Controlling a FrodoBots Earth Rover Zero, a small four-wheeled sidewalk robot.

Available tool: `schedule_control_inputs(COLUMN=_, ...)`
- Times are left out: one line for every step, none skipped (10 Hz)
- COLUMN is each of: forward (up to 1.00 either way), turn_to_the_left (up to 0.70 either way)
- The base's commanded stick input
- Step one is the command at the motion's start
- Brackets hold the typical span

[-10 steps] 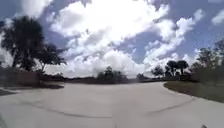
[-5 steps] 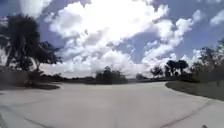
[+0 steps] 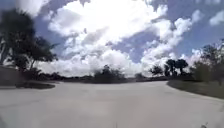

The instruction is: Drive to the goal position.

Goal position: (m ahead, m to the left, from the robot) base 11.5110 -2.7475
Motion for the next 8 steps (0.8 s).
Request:
schedule_control_inputs(forward=1.0, turn_to_the_left=0.4)
schedule_control_inputs(forward=1.0, turn_to_the_left=0.31)
schedule_control_inputs(forward=1.0, turn_to_the_left=0.14)
schedule_control_inputs(forward=1.0, turn_to_the_left=0.05)
schedule_control_inputs(forward=1.0, turn_to_the_left=0.0)
schedule_control_inputs(forward=1.0, turn_to_the_left=0.0)
schedule_control_inputs(forward=1.0, turn_to_the_left=0.0)
schedule_control_inputs(forward=1.0, turn_to_the_left=0.0)
